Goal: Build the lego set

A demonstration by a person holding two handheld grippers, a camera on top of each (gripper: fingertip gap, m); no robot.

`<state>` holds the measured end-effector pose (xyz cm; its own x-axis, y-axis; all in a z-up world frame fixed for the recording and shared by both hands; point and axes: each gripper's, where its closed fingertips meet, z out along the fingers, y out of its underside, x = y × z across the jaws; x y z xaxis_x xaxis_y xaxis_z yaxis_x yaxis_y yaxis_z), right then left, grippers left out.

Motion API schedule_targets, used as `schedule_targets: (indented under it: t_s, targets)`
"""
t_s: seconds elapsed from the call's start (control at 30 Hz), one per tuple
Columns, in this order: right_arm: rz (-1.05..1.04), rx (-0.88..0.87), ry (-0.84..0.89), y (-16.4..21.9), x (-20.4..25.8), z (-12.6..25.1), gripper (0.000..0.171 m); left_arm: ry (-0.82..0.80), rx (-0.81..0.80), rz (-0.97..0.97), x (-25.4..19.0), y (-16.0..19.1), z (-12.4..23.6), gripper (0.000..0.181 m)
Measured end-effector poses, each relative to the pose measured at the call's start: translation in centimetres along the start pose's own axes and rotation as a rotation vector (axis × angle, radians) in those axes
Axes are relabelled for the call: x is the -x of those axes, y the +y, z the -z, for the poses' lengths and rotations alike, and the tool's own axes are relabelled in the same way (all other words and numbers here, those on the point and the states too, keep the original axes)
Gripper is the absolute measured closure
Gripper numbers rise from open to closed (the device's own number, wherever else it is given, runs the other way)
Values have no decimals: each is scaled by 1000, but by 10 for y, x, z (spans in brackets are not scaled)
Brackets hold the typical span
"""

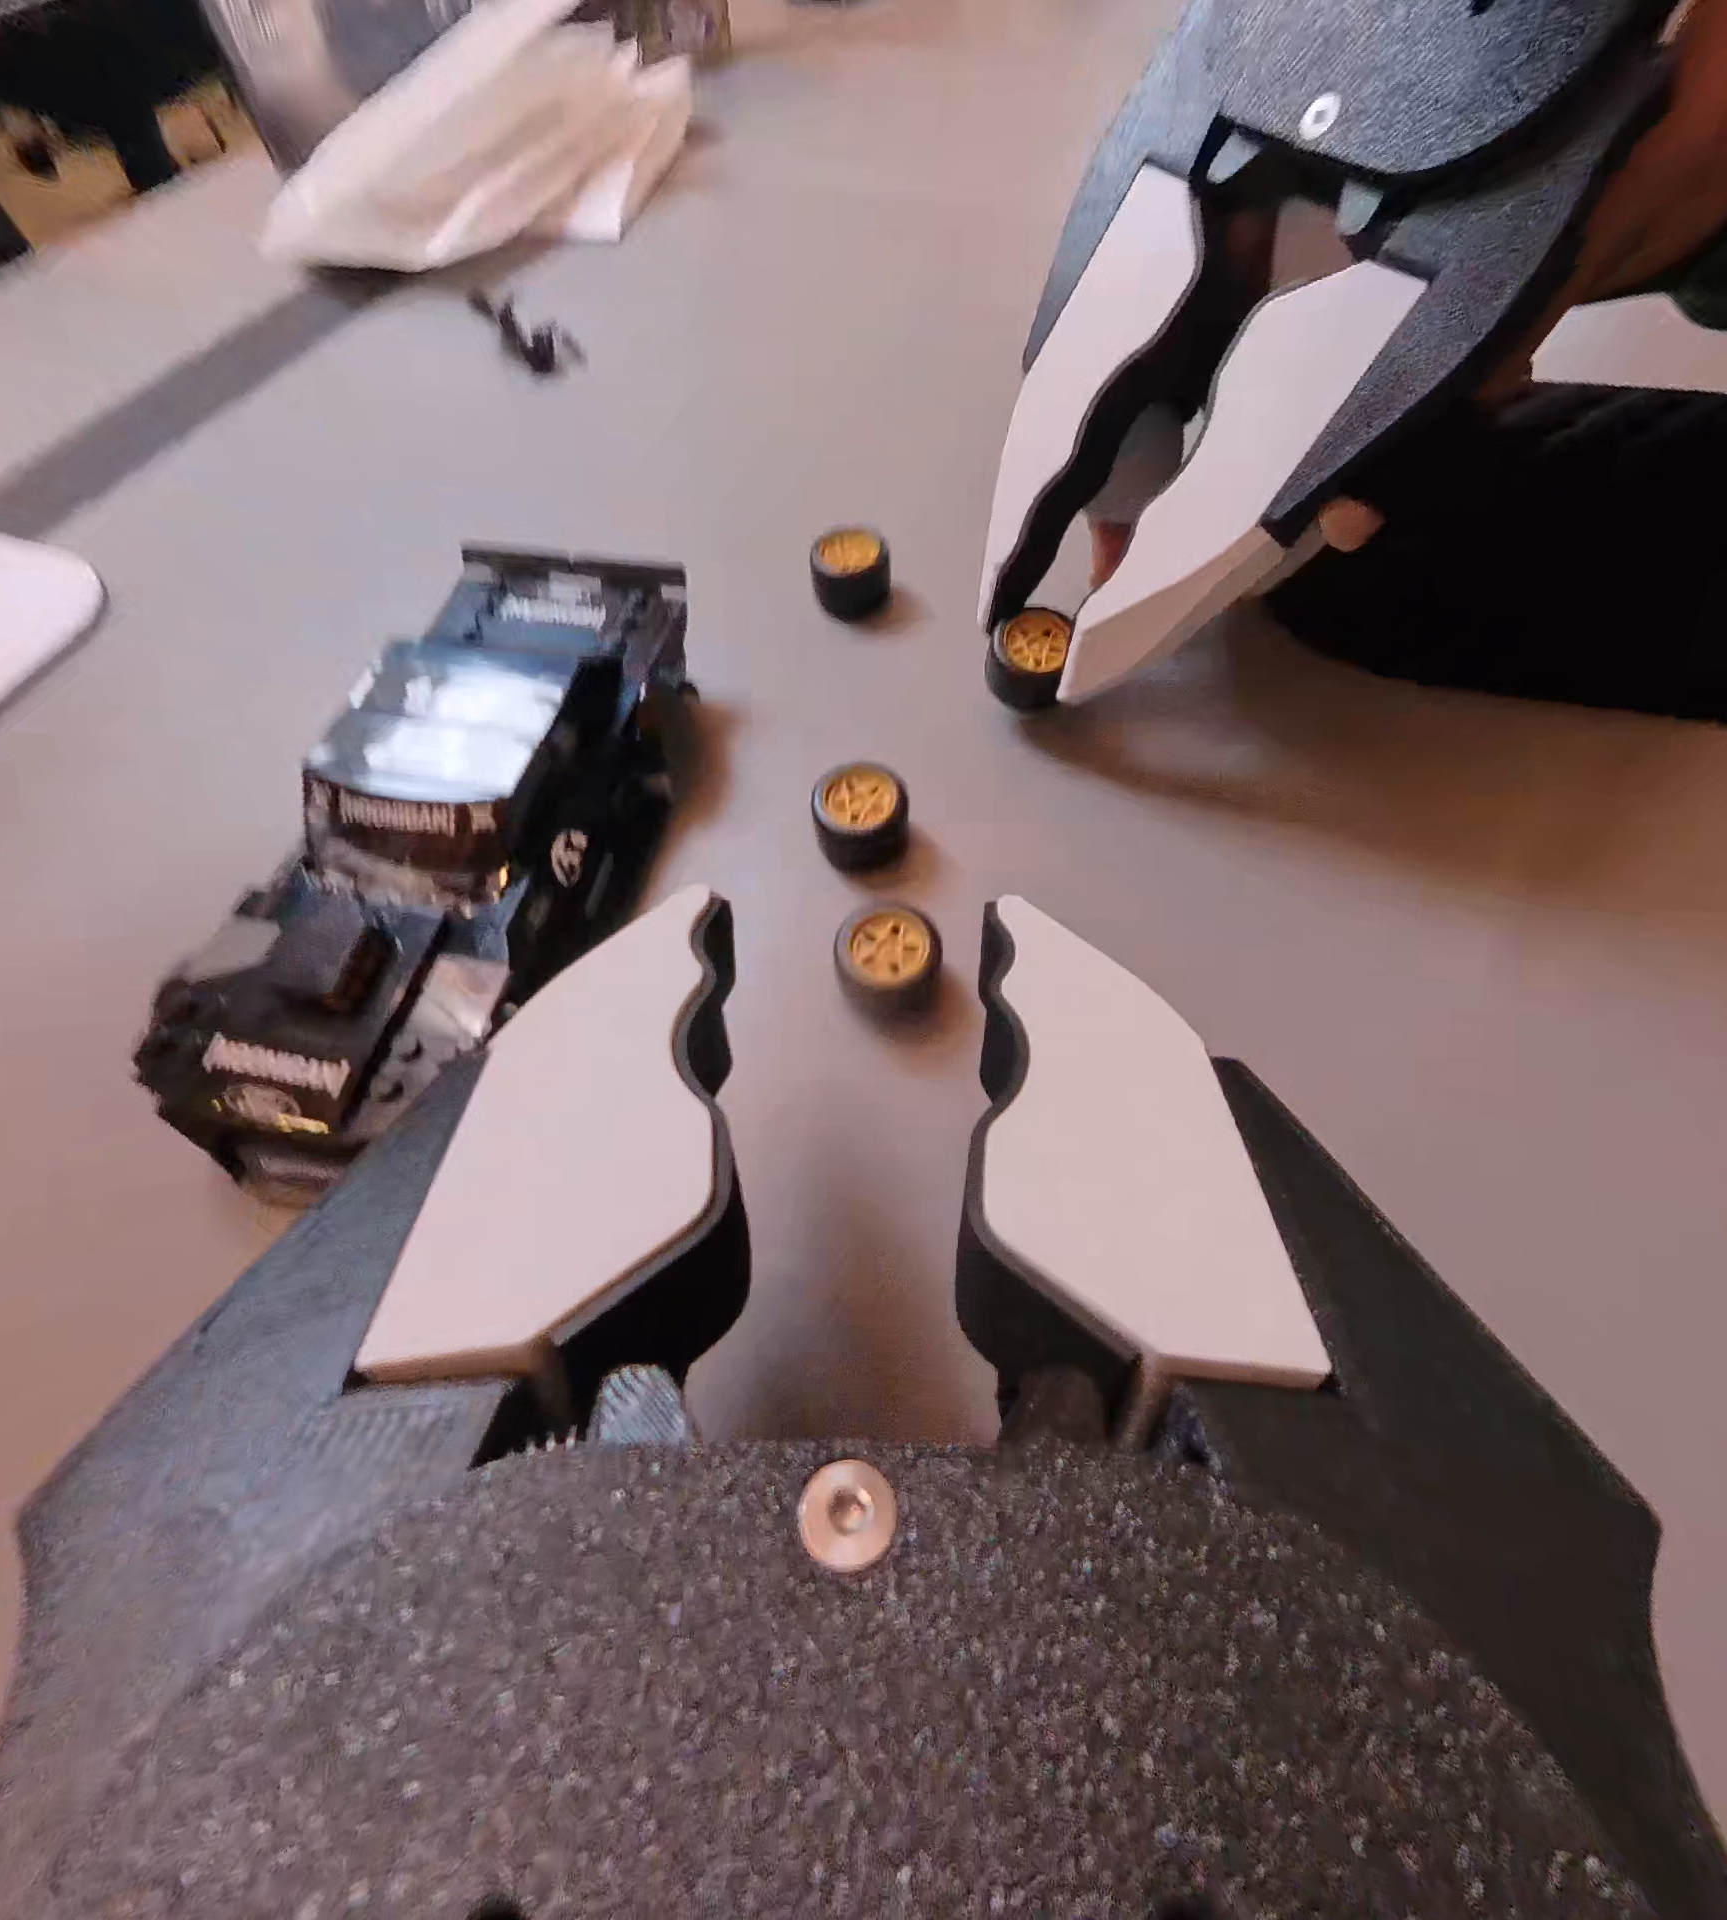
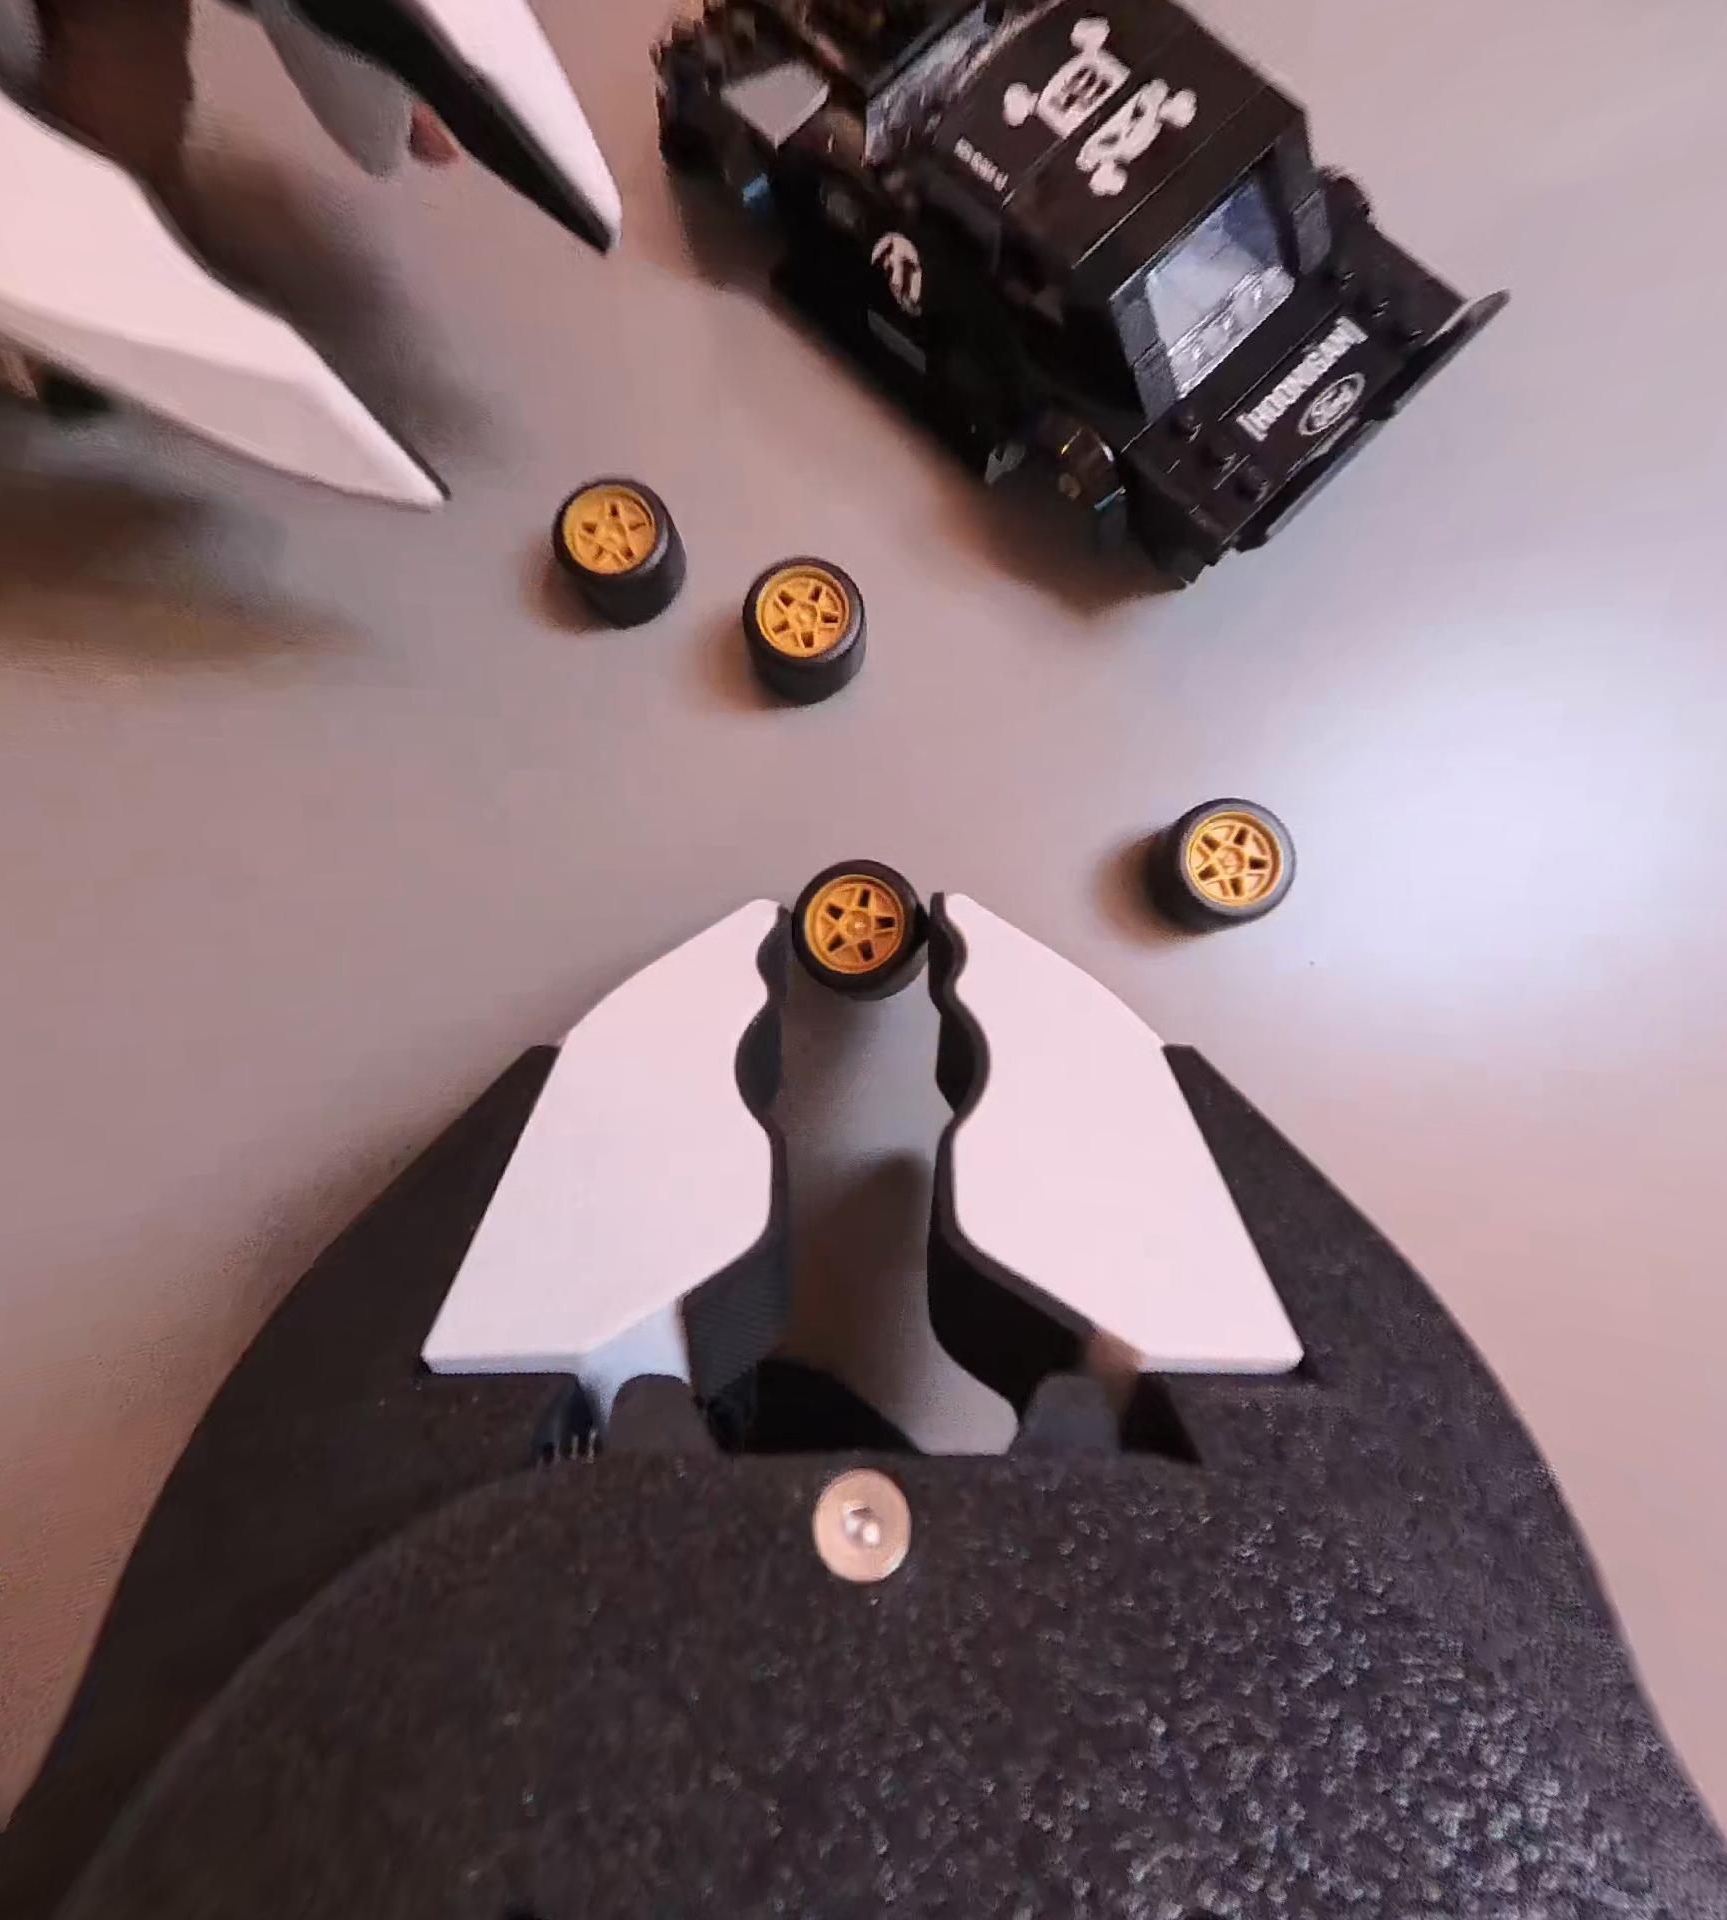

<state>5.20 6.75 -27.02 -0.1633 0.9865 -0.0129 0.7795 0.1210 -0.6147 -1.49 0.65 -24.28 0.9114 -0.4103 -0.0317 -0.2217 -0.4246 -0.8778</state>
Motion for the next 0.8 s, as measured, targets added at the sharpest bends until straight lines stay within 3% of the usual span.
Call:
schedule_targets:
  t_s: [0.2, 0.3, 0.5, 0.8]
  targets:
    - [69, 63, -3, 8, -6, -10, 140, 44, 93, 43, -1, 19, -8, 137]
    - [58, 0, -14, 1, -7, -4, 133, 43, 104, 38, -1, 20, -10, 138]
    - [105, -303, -4, -43, -16, 24, 129, -15, -8, 108, 21, 6, 0, 145]
    - [356, -305, 67, -69, -34, -8, 129, -149, -119, 141, 53, -4, 15, 143]
